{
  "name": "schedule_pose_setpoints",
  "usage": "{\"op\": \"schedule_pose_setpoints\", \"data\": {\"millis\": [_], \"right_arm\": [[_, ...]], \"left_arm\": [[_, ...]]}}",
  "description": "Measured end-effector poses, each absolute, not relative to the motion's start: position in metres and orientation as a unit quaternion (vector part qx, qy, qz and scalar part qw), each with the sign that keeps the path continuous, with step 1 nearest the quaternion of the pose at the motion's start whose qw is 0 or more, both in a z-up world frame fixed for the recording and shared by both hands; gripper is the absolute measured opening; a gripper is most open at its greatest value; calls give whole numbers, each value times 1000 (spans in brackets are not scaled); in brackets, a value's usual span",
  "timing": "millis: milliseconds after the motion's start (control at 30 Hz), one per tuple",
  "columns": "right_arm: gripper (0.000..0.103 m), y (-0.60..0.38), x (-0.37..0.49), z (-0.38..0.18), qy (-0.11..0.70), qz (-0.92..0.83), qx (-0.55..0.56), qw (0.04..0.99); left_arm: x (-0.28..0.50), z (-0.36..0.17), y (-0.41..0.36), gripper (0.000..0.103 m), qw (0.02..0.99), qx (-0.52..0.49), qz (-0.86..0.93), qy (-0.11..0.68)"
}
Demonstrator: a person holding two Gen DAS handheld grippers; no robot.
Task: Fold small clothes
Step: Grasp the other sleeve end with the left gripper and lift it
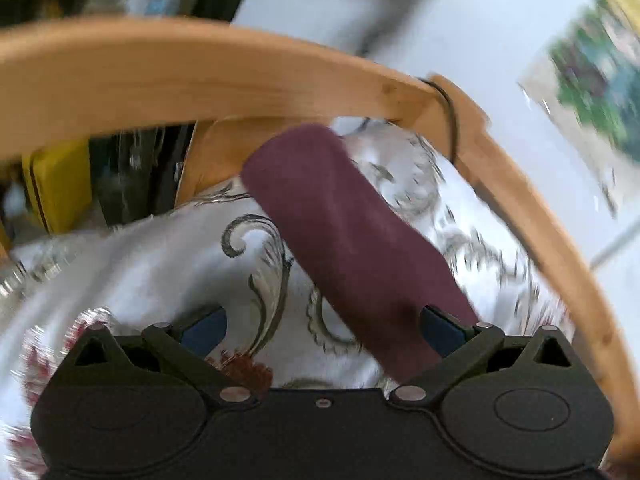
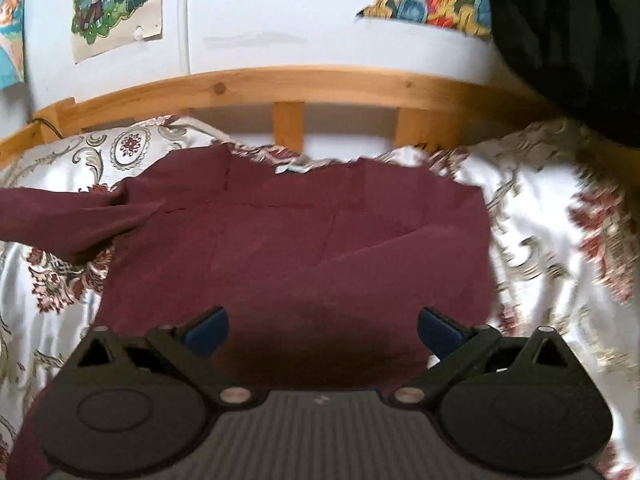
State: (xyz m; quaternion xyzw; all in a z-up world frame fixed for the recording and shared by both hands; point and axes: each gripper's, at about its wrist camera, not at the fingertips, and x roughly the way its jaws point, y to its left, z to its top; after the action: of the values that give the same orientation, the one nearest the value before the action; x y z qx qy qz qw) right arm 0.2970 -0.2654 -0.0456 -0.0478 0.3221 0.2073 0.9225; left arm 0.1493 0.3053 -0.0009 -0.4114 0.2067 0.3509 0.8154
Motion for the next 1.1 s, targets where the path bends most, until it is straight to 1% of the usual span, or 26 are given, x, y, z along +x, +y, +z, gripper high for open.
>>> {"op": "schedule_pose_setpoints", "data": {"millis": [67, 133, 167, 200, 233, 267, 300, 333, 367, 400, 500, 667, 833, 900, 1000, 1100], "right_arm": [[103, -261, 302, -52, 332, 211, -41, 918], [103, -259, 304, -56, 335, 216, -42, 916], [103, -257, 304, -58, 335, 218, -46, 915], [103, -255, 302, -60, 334, 220, -52, 915], [103, -254, 300, -61, 333, 222, -58, 915], [103, -253, 299, -61, 330, 225, -64, 914], [103, -252, 298, -62, 329, 226, -69, 915], [103, -251, 297, -62, 327, 225, -72, 915], [103, -251, 297, -62, 325, 225, -74, 915], [103, -251, 297, -61, 324, 225, -74, 916], [103, -251, 299, -61, 322, 223, -72, 918], [103, -254, 298, -60, 308, 221, -74, 922], [103, -262, 297, -57, 299, 218, -71, 926], [103, -266, 298, -54, 294, 211, -66, 930], [103, -274, 302, -45, 282, 195, -61, 937], [103, -292, 307, -29, 254, 167, -53, 951]], "left_arm": [[147, -4, 305, 102, 812, -428, 359, 170], [149, -5, 303, 97, 813, -428, 370, 136], [151, -5, 300, 91, 814, -425, 376, 121], [156, -8, 299, 77, 816, -423, 378, 105], [157, -10, 298, 68, 818, -426, 376, 93], [159, -13, 296, 51, 817, -433, 371, 83], [161, -16, 297, 38, 814, -443, 368, 78], [164, -20, 296, 33, 812, -447, 369, 72], [159, -21, 295, 20, 812, -448, 371, 61], [157, -21, 293, 5, 814, -445, 370, 48], [148, -14, 288, 2, 831, -430, 353, 14], [148, 7, 266, 1, 880, -365, 298, -53], [152, 32, 208, 1, 948, -251, 166, -107], [157, 36, 178, 1, 967, -208, 95, -115], [160, 29, 127, 2, 981, -158, 2, -111], [172, 11, 80, 2, 986, -124, -91, -58]]}}
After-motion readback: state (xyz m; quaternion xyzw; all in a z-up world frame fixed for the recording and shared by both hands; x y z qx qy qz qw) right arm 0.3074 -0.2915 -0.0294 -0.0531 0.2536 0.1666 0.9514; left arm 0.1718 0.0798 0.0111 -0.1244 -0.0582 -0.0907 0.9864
